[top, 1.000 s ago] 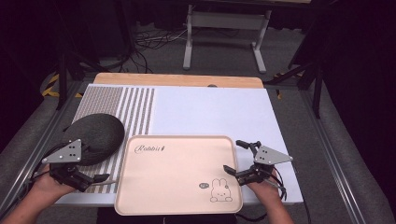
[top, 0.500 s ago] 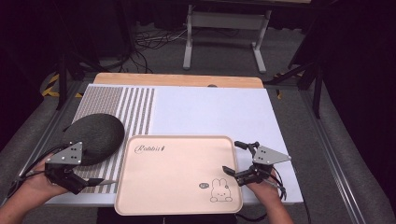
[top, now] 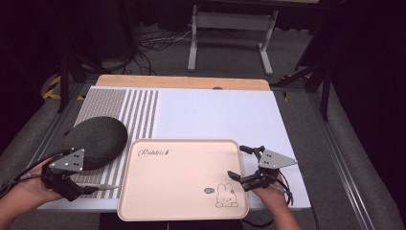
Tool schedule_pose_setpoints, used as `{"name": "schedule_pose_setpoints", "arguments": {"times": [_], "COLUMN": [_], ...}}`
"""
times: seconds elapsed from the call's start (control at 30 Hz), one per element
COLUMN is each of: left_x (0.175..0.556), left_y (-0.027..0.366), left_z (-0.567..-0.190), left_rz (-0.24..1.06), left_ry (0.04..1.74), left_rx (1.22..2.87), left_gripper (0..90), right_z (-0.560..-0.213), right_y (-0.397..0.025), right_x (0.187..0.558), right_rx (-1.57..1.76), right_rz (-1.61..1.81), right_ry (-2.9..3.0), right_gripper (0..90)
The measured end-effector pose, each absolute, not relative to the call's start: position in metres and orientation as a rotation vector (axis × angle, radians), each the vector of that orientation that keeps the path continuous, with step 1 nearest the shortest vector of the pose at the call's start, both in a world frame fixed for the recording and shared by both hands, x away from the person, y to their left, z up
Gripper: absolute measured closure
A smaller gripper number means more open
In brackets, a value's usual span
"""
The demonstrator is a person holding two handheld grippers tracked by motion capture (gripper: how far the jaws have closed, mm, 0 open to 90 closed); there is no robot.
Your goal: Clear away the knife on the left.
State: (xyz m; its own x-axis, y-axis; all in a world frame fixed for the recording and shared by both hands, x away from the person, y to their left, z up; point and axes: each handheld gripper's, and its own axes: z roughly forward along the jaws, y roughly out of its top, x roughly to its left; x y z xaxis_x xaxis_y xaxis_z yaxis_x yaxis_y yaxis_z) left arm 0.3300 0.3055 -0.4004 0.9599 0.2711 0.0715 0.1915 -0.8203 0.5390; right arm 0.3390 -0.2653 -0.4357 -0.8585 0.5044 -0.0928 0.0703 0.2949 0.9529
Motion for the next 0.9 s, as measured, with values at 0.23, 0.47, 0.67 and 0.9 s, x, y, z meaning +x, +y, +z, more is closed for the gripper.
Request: {"name": "schedule_pose_setpoints", "arguments": {"times": [0.23,0.47,0.67,0.9], "left_x": [0.329,0.327,0.330,0.332], "left_y": [0.307,0.307,0.316,0.327], "left_z": [-0.401,-0.403,-0.407,-0.412], "left_rz": [0.205,0.195,0.167,0.151], "left_ry": [0.309,0.266,0.274,0.274], "left_rx": [2.626,2.697,2.750,2.815], "left_gripper": [14.2,15.0,18.7,19.8], "right_z": [-0.436,-0.437,-0.437,-0.439], "right_y": [-0.265,-0.264,-0.263,-0.261], "right_x": [0.339,0.339,0.339,0.340], "right_rx": [0.519,0.515,0.508,0.508], "right_rz": [1.584,1.576,1.576,1.566], "right_ry": [2.197,2.205,2.211,2.223], "right_gripper": [4.7,4.7,4.7,4.7]}}
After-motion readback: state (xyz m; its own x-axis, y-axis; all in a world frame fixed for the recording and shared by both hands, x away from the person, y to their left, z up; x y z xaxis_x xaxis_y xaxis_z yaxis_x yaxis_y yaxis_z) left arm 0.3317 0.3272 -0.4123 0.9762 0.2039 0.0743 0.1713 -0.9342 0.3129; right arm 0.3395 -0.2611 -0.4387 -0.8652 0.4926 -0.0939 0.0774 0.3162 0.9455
